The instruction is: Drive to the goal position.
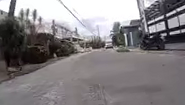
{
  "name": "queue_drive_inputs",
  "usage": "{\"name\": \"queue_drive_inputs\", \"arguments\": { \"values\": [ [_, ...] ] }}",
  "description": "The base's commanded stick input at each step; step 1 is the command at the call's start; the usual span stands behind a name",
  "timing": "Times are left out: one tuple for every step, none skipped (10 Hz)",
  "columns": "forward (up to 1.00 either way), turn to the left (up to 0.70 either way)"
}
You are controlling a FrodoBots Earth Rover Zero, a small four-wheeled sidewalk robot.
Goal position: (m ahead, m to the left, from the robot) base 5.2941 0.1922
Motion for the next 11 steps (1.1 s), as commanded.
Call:
{"name": "queue_drive_inputs", "arguments": {
  "values": [
    [1.0, 0.03],
    [1.0, 0.03],
    [1.0, 0.03],
    [1.0, 0.03],
    [1.0, 0.03],
    [1.0, 0.03],
    [1.0, 0.03],
    [1.0, 0.03],
    [1.0, 0.03],
    [1.0, 0.03],
    [1.0, 0.03]
  ]
}}
